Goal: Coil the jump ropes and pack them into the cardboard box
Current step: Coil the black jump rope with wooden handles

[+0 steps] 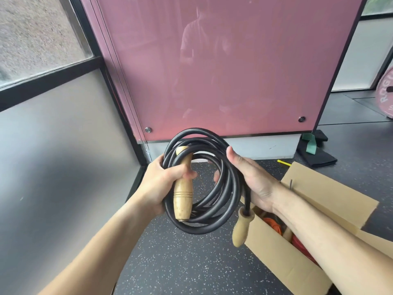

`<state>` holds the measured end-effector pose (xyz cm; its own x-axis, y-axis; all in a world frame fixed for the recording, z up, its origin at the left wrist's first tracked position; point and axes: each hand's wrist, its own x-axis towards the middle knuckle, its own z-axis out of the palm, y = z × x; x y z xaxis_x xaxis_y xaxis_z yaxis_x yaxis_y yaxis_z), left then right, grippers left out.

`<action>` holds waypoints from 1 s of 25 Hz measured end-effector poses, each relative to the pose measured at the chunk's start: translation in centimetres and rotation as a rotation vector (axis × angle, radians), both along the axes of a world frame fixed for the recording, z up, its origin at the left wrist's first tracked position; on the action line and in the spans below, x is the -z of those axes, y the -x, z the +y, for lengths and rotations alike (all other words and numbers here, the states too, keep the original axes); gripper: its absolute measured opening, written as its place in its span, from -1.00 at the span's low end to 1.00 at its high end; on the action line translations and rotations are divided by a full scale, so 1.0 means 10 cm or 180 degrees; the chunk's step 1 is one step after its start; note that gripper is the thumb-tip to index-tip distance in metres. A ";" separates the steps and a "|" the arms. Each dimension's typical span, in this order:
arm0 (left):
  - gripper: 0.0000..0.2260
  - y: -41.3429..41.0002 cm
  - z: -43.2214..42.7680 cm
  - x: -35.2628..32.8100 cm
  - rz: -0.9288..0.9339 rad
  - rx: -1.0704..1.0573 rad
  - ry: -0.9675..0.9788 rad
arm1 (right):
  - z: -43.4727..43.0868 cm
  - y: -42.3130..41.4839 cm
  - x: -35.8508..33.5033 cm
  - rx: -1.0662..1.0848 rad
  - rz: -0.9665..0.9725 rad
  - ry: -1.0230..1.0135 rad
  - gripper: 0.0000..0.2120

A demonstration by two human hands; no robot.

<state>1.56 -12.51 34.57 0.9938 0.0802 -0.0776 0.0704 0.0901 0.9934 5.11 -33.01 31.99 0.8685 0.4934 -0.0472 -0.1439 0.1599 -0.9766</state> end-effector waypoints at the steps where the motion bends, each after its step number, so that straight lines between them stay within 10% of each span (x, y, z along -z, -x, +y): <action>1: -0.67 0.00 0.03 -0.02 0.0013 -0.0054 0.0058 | -0.01 -0.02 0.02 0.0047 0.0033 0.0040 -0.41; 7: -0.62 0.03 0.14 -0.04 0.0072 -0.0116 0.0070 | -0.14 0.03 -0.07 -0.0090 -0.0392 0.3167 -0.23; 16: -0.51 0.05 0.06 0.08 0.0352 0.0365 0.0090 | 0.01 -0.14 0.17 0.0835 0.0932 0.0669 -0.46; 25: -0.62 0.09 0.07 -0.02 0.0592 0.0801 0.0105 | 0.06 -0.07 0.09 0.0165 0.1400 0.0383 -0.18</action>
